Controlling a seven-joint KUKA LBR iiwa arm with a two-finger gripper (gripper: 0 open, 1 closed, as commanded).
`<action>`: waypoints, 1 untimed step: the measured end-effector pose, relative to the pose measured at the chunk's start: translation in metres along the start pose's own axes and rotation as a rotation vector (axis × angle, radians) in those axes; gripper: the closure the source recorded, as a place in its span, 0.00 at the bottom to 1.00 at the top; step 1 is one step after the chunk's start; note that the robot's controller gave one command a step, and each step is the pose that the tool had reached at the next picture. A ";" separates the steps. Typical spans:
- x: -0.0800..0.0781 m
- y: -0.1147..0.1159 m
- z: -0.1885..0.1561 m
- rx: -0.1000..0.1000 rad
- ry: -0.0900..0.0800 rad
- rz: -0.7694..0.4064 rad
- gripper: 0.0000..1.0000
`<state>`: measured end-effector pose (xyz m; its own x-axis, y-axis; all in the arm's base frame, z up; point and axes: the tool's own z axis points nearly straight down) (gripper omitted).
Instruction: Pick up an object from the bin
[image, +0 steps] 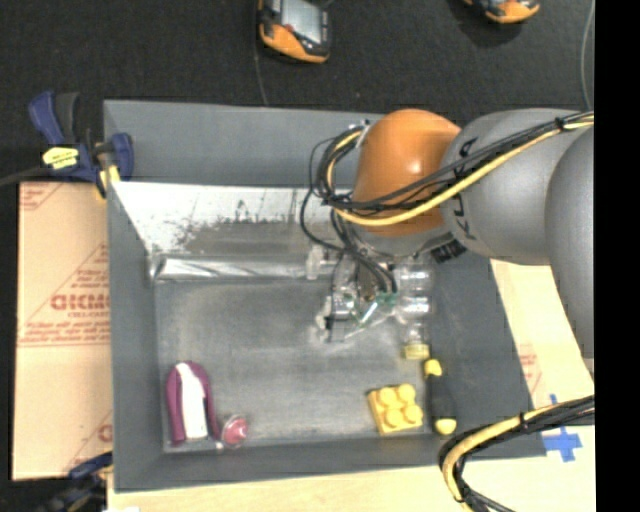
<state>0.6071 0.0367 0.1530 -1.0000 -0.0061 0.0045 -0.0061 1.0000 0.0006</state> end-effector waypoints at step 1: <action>-0.002 0.000 -0.005 0.000 -0.008 0.001 0.00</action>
Offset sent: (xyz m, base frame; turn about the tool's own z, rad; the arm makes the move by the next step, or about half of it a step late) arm 0.0069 -0.0243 -0.0084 0.1385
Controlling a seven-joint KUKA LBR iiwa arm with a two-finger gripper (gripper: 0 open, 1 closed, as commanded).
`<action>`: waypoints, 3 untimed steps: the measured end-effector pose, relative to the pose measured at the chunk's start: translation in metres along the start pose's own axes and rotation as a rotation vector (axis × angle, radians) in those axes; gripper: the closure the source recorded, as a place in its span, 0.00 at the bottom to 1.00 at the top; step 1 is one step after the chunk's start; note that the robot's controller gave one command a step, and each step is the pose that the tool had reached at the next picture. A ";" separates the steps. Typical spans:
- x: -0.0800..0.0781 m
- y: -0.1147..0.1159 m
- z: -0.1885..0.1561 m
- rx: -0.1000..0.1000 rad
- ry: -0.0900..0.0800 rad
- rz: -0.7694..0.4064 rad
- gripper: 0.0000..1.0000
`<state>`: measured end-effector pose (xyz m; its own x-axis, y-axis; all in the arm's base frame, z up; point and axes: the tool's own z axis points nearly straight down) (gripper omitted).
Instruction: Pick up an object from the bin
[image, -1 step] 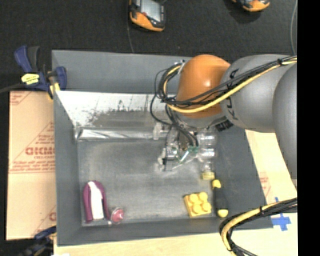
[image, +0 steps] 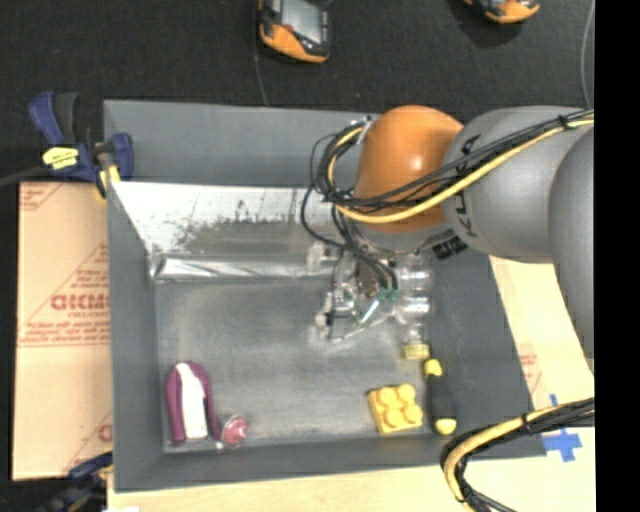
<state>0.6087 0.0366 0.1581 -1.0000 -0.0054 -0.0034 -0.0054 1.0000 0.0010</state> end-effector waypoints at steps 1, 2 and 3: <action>-0.004 -0.014 0.007 -0.001 0.000 0.083 0.00; -0.019 -0.031 -0.009 -0.001 -0.002 0.131 0.00; -0.013 -0.056 0.030 0.000 -0.011 0.087 0.00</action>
Offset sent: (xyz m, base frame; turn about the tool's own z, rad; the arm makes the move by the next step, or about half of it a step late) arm 0.0254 -0.0376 0.0180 0.1432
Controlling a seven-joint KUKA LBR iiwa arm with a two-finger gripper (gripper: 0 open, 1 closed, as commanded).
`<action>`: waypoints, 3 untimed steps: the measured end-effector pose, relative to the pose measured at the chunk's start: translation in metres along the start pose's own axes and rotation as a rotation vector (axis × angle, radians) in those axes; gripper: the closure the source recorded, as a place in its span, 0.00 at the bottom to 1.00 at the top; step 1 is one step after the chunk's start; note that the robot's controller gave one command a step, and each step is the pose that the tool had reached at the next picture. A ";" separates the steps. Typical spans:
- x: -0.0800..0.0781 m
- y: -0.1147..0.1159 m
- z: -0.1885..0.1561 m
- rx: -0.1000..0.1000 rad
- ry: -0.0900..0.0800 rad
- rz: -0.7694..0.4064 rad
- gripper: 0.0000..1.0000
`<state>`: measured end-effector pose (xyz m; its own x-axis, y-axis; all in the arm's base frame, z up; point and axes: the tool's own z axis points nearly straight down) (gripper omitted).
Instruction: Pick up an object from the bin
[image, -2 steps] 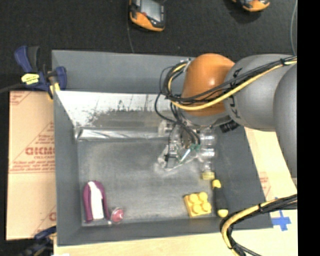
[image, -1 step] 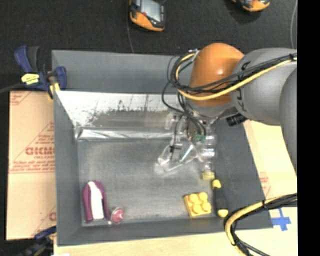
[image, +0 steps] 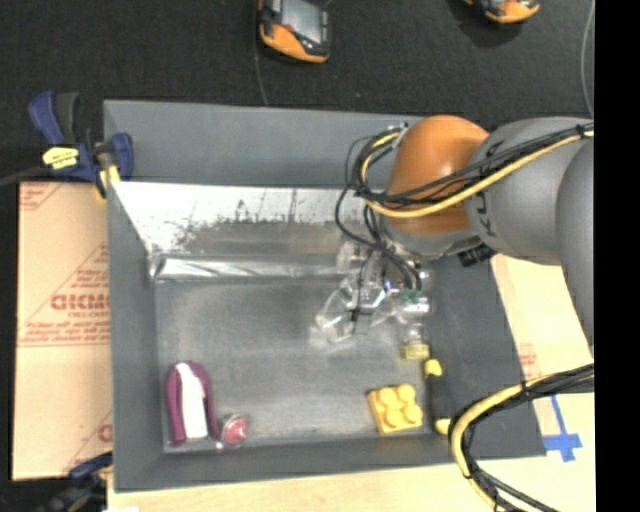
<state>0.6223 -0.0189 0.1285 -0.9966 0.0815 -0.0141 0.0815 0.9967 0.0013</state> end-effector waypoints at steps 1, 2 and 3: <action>0.004 -0.010 0.052 -0.001 0.011 0.005 0.00; 0.002 -0.009 0.058 0.000 0.007 0.074 0.00; 0.008 -0.010 -0.006 0.001 0.011 0.066 0.00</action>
Offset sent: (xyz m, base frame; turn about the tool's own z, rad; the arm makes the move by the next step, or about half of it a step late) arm -0.0028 -0.0081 -0.0585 0.0746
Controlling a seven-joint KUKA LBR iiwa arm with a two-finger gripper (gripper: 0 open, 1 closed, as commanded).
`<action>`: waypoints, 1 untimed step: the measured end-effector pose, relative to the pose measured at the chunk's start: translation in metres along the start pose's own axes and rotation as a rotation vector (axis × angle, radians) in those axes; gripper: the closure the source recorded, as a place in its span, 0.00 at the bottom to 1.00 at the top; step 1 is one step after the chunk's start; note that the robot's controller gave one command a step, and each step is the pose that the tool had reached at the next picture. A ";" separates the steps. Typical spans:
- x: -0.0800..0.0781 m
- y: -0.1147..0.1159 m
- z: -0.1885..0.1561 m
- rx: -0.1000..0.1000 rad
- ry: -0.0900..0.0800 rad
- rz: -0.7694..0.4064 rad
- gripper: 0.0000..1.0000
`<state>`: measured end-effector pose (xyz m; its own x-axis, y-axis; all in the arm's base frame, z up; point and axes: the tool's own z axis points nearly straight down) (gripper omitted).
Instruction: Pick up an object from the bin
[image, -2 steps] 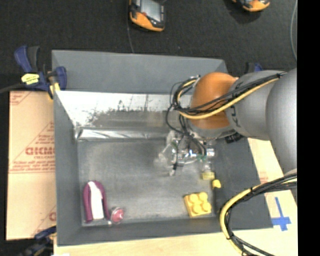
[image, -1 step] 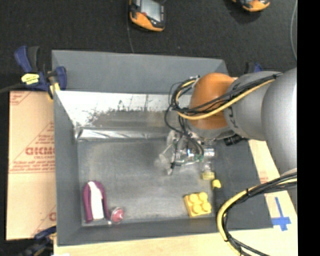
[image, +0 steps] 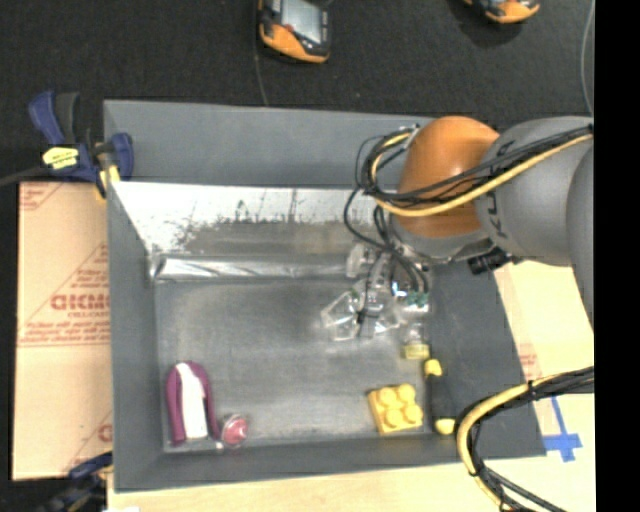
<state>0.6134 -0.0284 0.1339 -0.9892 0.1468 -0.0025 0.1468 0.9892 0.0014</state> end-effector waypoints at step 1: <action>-0.007 -0.007 -0.022 -0.001 -0.008 0.018 0.00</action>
Offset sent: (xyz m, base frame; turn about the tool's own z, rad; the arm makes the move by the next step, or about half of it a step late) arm 0.0037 -0.0166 -0.0564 -0.1529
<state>0.6195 -0.0365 0.1561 -0.9863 0.1645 -0.0101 0.1645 0.9864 0.0026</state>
